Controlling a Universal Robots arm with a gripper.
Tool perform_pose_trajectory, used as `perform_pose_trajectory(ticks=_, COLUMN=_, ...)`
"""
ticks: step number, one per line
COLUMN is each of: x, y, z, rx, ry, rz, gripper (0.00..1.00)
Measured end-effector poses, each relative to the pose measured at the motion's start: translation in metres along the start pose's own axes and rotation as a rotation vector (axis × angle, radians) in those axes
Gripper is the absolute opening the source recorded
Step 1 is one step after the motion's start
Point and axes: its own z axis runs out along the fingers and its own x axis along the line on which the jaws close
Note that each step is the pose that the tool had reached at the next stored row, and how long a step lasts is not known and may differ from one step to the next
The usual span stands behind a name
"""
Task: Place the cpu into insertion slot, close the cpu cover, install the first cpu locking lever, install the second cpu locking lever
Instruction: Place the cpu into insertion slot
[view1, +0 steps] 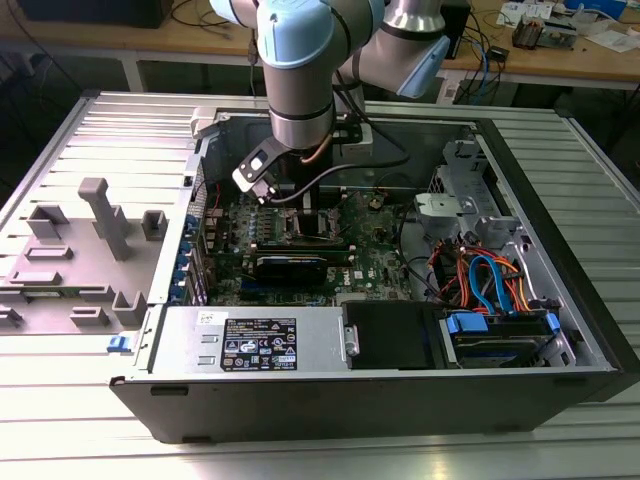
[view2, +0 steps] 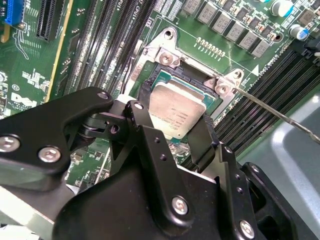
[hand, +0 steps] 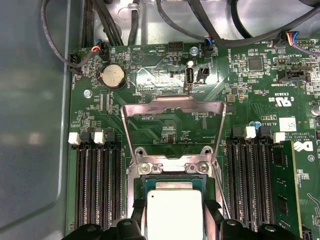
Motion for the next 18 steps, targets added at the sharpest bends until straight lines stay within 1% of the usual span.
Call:
perform_pose_trajectory(ticks=1, x=0.0, y=0.0001, z=0.0002, rx=-0.0001, ry=-0.0007, rz=0.005, gripper=0.54)
perform_pose_trajectory(ticks=5, x=0.0, y=-0.0004, z=0.0026, rx=0.0001, ry=-0.0002, rz=0.0, gripper=0.54)
perform_pose_trajectory(ticks=8, x=0.0, y=-0.0004, z=0.0029, rx=0.0, ry=0.0, rz=-0.001, gripper=0.54)
perform_pose_trajectory(ticks=15, x=0.0002, y=-0.0001, z=0.0005, rx=-0.0002, ry=0.0008, rz=-0.001, gripper=0.54)
perform_pose_trajectory(ticks=18, x=0.0001, y=-0.0002, z=0.0004, rx=0.0001, ry=0.0024, rz=-0.001, gripper=0.54)
